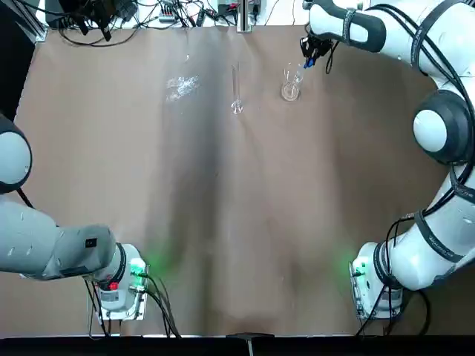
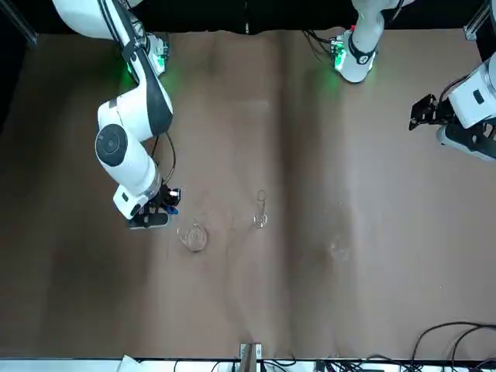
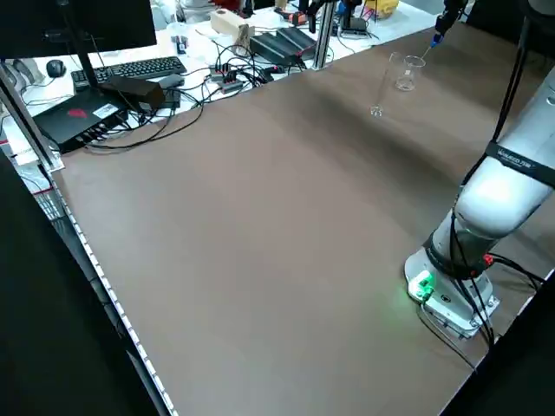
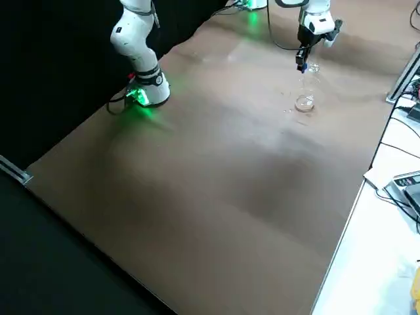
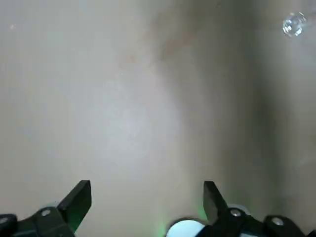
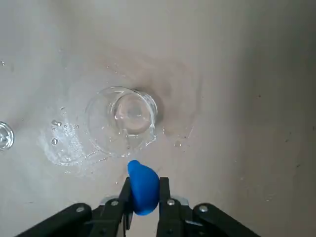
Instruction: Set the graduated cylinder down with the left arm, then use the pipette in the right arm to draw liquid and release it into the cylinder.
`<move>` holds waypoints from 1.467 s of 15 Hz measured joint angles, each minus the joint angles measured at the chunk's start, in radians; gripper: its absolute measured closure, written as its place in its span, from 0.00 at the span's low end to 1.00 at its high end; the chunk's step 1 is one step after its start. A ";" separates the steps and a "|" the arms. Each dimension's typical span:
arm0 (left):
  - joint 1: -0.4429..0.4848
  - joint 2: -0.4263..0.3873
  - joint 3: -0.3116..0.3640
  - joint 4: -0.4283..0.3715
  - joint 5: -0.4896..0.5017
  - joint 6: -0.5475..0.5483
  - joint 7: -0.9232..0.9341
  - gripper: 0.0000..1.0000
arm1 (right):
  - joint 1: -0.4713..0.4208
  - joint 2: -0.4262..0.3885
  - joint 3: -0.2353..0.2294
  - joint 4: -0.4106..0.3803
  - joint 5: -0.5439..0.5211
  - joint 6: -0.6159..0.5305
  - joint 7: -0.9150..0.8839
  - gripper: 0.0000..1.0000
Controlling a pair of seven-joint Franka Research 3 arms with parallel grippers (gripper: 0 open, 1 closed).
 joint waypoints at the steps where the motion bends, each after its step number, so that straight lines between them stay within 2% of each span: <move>1: 0.000 -0.001 0.000 -0.004 0.002 0.000 -0.051 0.00 | 0.000 0.000 0.000 0.000 0.006 0.000 0.000 0.76; 7: -0.008 0.018 0.000 -0.005 0.008 0.021 -0.267 0.00 | 0.000 0.000 0.000 0.002 0.011 0.000 0.000 0.76; 11: -0.043 0.017 -0.007 0.014 0.069 0.022 -0.411 0.00 | -0.009 0.000 -0.001 0.034 0.011 -0.056 0.000 0.76; 22: -0.058 0.019 -0.009 0.014 0.083 0.022 -0.434 0.00 | -0.034 0.000 -0.001 0.066 0.015 -0.100 -0.002 0.76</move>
